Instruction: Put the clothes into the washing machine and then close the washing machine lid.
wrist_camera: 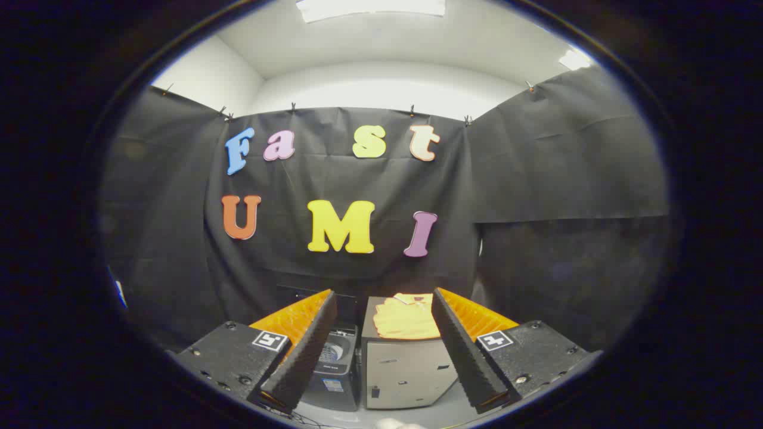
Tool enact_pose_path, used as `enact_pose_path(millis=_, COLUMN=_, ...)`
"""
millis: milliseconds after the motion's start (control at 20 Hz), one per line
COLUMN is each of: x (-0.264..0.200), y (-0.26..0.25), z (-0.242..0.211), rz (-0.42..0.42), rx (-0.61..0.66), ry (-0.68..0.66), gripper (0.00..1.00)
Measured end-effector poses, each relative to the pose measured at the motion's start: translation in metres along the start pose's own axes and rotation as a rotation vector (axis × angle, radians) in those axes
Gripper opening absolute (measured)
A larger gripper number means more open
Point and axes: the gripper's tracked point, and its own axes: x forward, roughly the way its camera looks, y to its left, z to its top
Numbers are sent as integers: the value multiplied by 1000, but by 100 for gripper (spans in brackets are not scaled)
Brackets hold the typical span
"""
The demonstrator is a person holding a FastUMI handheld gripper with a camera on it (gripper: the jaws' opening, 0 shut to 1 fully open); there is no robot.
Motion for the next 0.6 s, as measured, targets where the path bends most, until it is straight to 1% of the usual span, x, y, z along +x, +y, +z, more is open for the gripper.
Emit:
enact_pose_path(millis=200, x=-4, y=1, z=2, rz=-26, rx=27, ry=10, gripper=100)
enact_pose_path(millis=400, x=-10, y=-1, z=5, rz=-49, rx=22, ry=2, gripper=100)
enact_pose_path(millis=600, x=-14, y=3, z=5, rz=-54, rx=18, ry=5, gripper=100)
